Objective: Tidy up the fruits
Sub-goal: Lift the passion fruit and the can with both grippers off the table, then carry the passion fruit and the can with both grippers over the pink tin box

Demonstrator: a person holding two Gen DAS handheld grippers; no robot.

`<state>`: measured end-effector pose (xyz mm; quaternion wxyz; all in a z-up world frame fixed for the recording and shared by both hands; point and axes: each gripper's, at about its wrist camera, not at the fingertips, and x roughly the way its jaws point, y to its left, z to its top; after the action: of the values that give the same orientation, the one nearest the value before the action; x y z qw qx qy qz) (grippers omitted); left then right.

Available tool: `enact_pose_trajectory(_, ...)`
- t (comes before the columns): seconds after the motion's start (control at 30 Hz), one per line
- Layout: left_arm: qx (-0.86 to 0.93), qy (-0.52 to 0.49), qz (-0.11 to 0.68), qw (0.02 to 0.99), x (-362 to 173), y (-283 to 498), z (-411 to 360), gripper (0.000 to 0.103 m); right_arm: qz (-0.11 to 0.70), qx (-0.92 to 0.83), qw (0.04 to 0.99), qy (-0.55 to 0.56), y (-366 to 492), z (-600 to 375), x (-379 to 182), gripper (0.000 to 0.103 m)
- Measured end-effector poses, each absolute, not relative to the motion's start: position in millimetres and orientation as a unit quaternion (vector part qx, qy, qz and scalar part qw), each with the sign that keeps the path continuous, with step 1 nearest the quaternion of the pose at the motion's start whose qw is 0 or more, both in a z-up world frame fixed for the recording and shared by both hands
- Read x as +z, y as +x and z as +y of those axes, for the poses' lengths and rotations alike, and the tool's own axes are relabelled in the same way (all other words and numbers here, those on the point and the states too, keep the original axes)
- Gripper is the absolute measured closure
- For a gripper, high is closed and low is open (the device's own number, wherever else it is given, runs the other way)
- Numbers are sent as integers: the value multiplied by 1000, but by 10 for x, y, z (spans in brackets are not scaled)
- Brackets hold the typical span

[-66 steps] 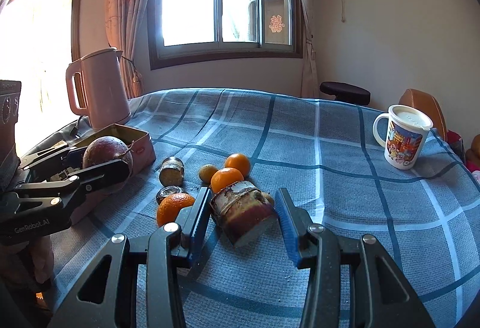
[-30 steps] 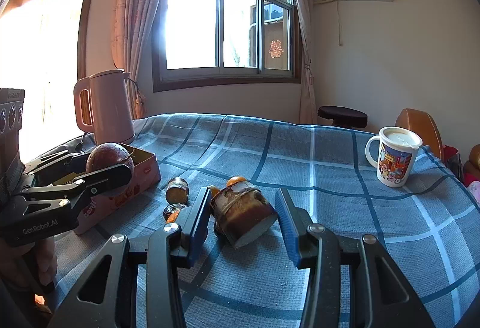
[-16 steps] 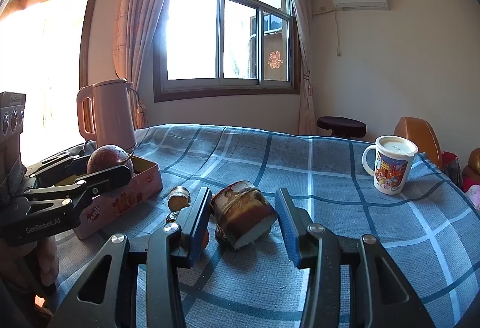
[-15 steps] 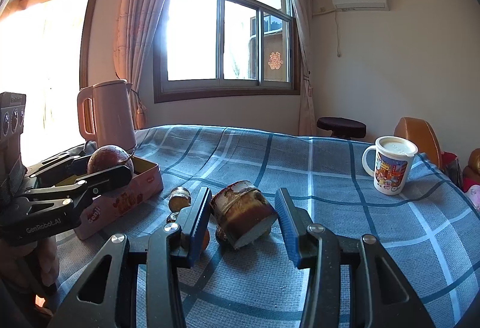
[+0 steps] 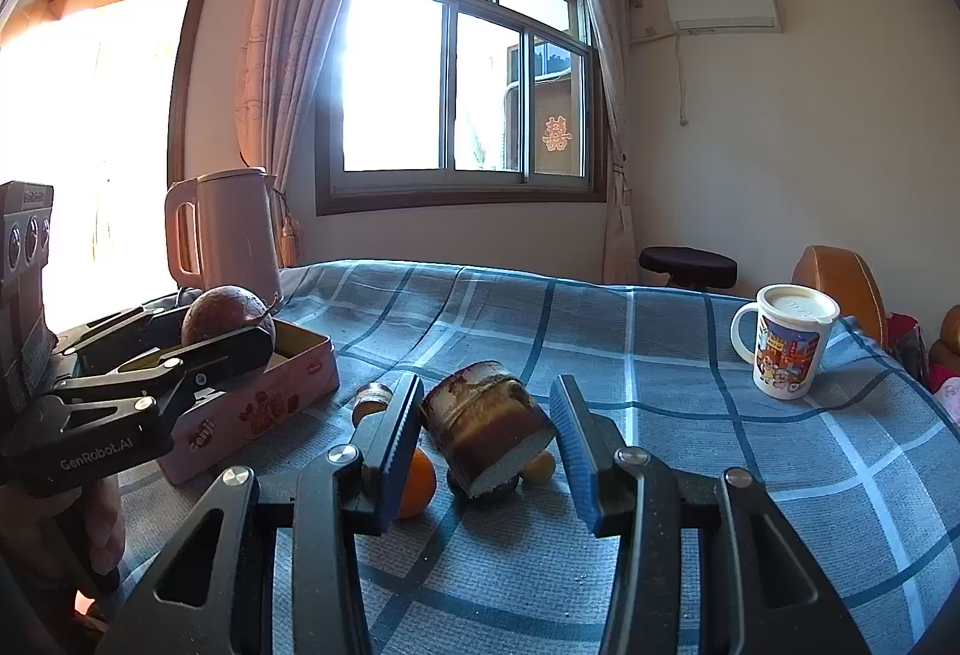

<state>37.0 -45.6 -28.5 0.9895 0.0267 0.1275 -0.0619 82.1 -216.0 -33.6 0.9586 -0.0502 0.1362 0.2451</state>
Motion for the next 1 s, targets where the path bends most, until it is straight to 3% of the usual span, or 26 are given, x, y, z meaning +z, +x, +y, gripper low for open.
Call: enact_pose_trajectory(1.0,2,-3,156,988,-312,446,90,51,149,307,935,-92,899,-1332,-326,57)
